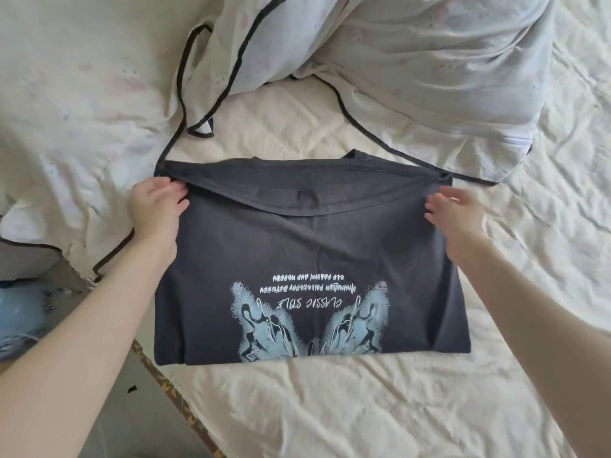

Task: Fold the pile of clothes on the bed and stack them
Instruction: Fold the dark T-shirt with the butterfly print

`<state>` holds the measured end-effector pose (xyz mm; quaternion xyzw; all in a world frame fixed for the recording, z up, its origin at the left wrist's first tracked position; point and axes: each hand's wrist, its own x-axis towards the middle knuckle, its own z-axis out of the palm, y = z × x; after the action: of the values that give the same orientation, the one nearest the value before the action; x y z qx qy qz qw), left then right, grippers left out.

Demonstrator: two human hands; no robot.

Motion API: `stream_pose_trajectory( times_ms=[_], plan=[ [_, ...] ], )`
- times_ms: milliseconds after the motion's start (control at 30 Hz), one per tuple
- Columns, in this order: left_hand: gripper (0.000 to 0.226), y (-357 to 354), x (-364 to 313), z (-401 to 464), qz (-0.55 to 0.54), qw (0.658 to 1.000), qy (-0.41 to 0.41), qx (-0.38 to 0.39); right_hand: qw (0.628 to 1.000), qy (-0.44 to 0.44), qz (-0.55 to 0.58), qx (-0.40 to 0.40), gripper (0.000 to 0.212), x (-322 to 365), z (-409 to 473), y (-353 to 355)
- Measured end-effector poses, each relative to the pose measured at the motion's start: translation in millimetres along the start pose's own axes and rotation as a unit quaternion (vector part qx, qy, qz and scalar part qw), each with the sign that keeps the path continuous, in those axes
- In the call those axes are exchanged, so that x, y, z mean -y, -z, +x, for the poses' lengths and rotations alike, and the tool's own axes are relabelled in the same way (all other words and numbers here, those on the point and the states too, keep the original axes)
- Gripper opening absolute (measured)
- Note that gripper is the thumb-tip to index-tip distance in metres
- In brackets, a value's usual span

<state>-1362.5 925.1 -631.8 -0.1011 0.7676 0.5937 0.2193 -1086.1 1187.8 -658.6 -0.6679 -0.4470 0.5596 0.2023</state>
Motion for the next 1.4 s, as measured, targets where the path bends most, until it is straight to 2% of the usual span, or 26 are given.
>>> stream_pose_trajectory(
  times_ms=[33, 100, 133, 200, 233, 300, 333, 367, 400, 533, 567, 633, 700, 733, 800, 867, 933, 967, 1033, 1100, 1200, 1267, 1333, 1400],
  plan=[
    [0.016, -1.0, 3.0, -2.8, 0.039, 0.999, -0.029, -0.004, 0.999, 0.016, -0.048, -0.003, 0.018, -4.5, -1.9, -4.9],
    [0.025, -4.8, 9.4, -6.0, 0.179, 0.978, -0.108, 0.01, 0.998, -0.02, -0.049, 0.023, 0.011, -6.1, -5.9, -14.9],
    [0.032, -7.2, 12.3, -7.3, 0.27, 0.948, -0.165, 0.041, 0.996, -0.068, -0.014, 0.05, 0.013, -3.5, -7.5, -19.2],
    [0.043, -13.8, 16.6, -5.9, 0.411, 0.861, -0.274, 0.122, 0.982, -0.153, 0.056, 0.09, 0.021, 5.6, -9.2, -29.1],
    [0.048, -17.9, 16.8, -3.9, 0.466, 0.817, -0.303, 0.152, 0.978, -0.173, 0.07, 0.096, 0.021, 10.5, -9.6, -33.6],
    [0.052, -26.7, 14.3, 4.0, 0.565, 0.74, -0.33, 0.155, 0.978, -0.181, 0.066, 0.082, 0.015, 19.0, -8.1, -42.2],
    [0.045, -31.2, 11.1, 8.6, 0.59, 0.719, -0.341, 0.139, 0.978, -0.183, 0.066, 0.073, 0.01, 23.4, -7.2, -46.4],
    [0.033, -35.3, 7.9, 12.9, 0.596, 0.712, -0.349, 0.124, 0.977, -0.188, 0.08, 0.066, 0.005, 28.1, -5.9, -49.5],
    [0.024, -39.2, 4.7, 15.9, 0.585, 0.727, -0.341, 0.115, 0.972, -0.197, 0.11, 0.065, 0.002, 32.9, -5.0, -52.8],
    [0.018, -53.7, -4.3, 27.1, 0.419, 0.882, -0.202, 0.068, 0.936, -0.208, 0.276, 0.069, 0.005, 44.5, 0.1, -60.3],
    [0.017, -55.8, -4.2, 29.8, 0.384, 0.905, -0.175, 0.056, 0.937, -0.188, 0.286, 0.063, 0.005, 44.1, 1.9, -61.2],
    [0.025, -57.7, -1.1, 29.9, 0.355, 0.919, -0.162, 0.051, 0.965, -0.106, 0.235, 0.047, 0.01, 38.9, 1.7, -60.8],
    [0.042, -55.4, 6.5, 15.9, 0.374, 0.901, -0.207, 0.074, 0.997, 0.049, 0.052, 0.027, 0.02, 22.8, -11.2, -57.5],
    [0.046, -52.2, 13.4, 4.2, 0.396, 0.878, -0.256, 0.082, 0.988, 0.141, -0.059, 0.023, 0.024, 10.5, -23.9, -54.8],
    [0.049, -44.0, 34.9, -28.7, 0.459, 0.81, -0.35, 0.105, 0.923, 0.307, -0.221, 0.065, 0.032, -22.5, -56.2, -47.0],
    [0.048, -33.6, 65.0, -68.5, 0.511, 0.753, -0.389, 0.143, 0.835, 0.413, -0.337, 0.14, 0.039, -60.4, -87.0, -40.2],
    [0.048, -24.1, 97.6, -104.7, 0.562, 0.694, -0.409, 0.187, 0.761, 0.457, -0.424, 0.179, 0.043, -96.2, -107.3, -32.5],
    [0.048, -17.3, 113.0, -118.7, 0.586, 0.665, -0.414, 0.207, 0.739, 0.459, -0.457, 0.185, 0.044, -110.6, -112.4, -25.1],
    [0.048, 3.1, 134.6, -127.3, 0.622, 0.624, -0.415, 0.224, 0.709, 0.445, -0.516, 0.179, 0.046, -130.9, -109.3, -0.2],
    [0.049, 28.2, 142.1, -116.7, 0.654, 0.602, -0.406, 0.215, 0.698, 0.419, -0.56, 0.157, 0.048, -141.3, -95.5, 35.9],
    [0.051, 57.7, 134.7, -95.9, 0.676, 0.599, -0.388, 0.183, 0.706, 0.379, -0.587, 0.119, 0.048, -141.3, -75.7, 87.3],
    [0.051, 67.0, 126.0, -88.8, 0.666, 0.626, -0.374, 0.157, 0.74, 0.373, -0.552, 0.094, 0.043, -140.2, -71.1, 106.3],
    [0.048, 72.9, 119.8, -90.2, 0.625, 0.685, -0.353, 0.125, 0.831, 0.305, -0.463, 0.051, 0.039, -138.6, -78.0, 113.2],
    [0.044, 80.7, 117.7, -95.1, 0.554, 0.764, -0.318, 0.09, 0.91, 0.195, -0.367, -0.009, 0.034, -136.8, -89.4, 114.6]
  ],
)
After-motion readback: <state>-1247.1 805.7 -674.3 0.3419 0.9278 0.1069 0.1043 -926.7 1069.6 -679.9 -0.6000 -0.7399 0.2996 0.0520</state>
